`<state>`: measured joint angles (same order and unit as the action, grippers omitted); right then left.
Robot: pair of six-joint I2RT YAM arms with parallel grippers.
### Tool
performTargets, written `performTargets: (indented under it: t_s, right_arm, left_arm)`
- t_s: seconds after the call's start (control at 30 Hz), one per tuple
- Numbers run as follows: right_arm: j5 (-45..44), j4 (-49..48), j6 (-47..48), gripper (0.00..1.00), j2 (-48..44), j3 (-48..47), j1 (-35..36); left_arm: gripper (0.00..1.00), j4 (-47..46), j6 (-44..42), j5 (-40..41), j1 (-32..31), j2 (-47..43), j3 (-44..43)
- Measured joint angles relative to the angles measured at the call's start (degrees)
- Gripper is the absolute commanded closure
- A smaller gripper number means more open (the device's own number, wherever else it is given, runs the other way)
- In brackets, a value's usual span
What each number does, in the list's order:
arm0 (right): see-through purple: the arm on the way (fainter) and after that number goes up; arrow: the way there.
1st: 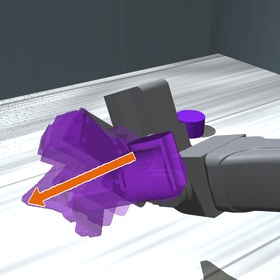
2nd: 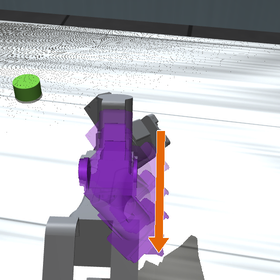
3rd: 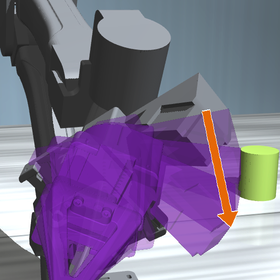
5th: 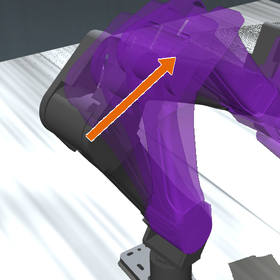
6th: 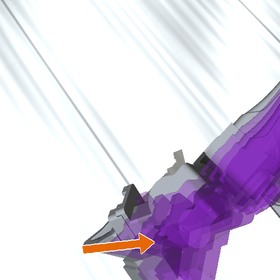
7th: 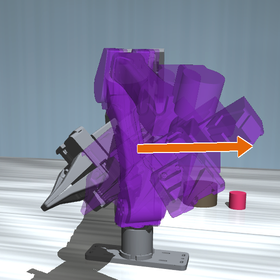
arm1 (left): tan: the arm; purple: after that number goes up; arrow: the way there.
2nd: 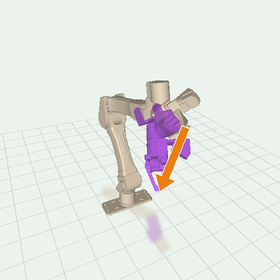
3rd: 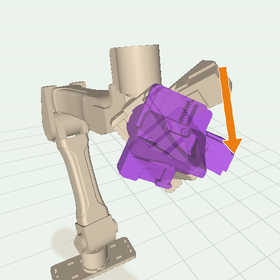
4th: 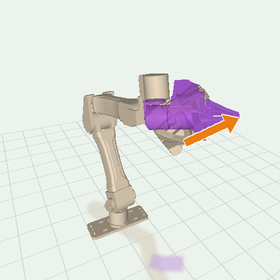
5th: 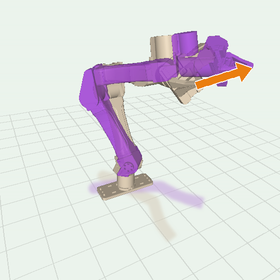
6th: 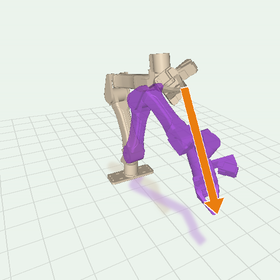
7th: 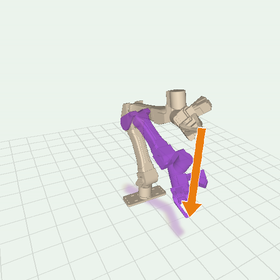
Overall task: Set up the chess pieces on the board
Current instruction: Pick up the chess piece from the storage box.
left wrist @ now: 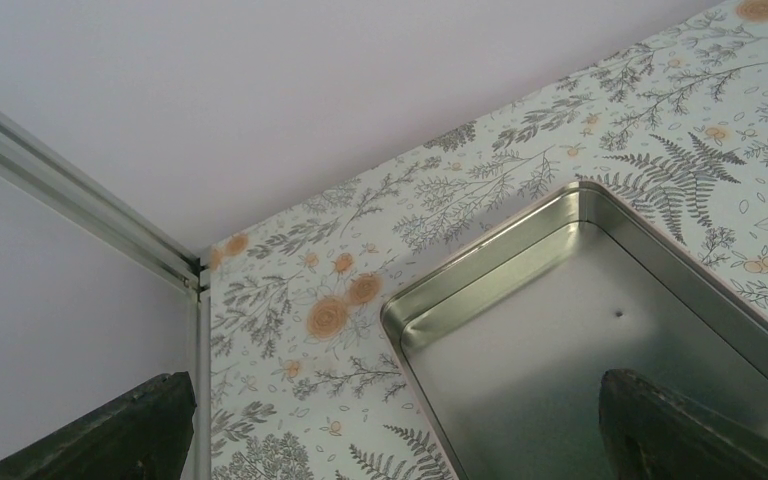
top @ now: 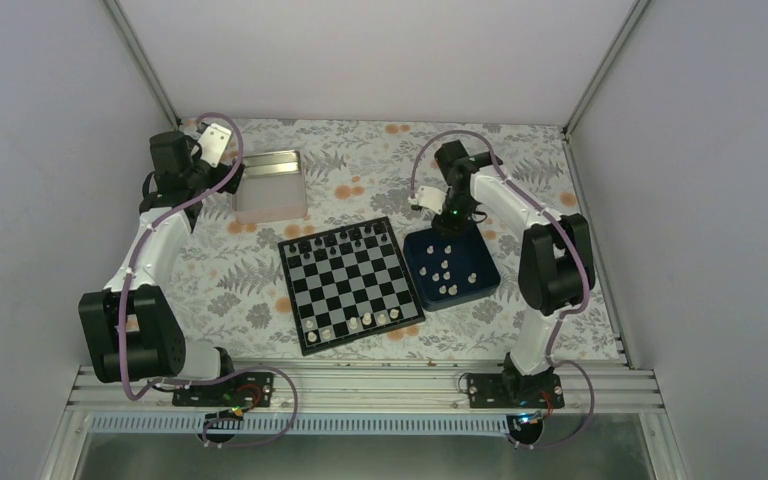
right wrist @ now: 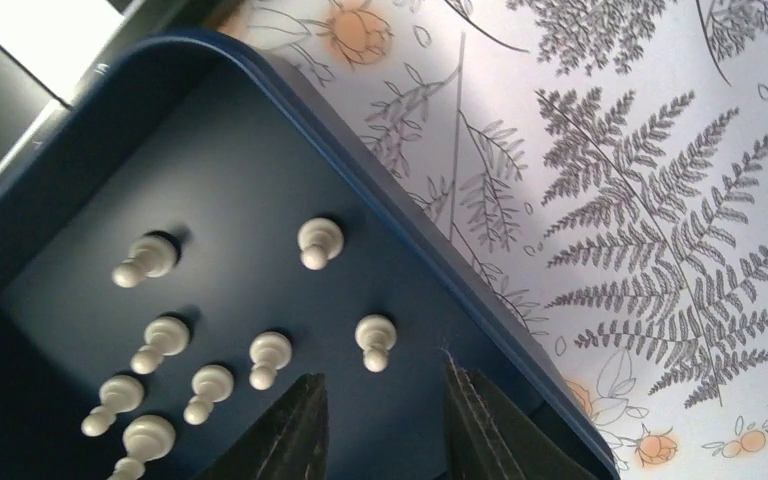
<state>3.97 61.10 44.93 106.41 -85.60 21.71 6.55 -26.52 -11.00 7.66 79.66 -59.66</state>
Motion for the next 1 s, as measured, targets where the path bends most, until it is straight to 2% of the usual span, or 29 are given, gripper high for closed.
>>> performTargets:
  t_s: [1.0]
  right_arm:
    - [-0.52, -4.35, -0.44, 0.68, 4.55, 6.58, -4.31]
  left_arm:
    - [0.00, 0.00, 0.00, -0.02, 0.00, 0.00, 0.00]
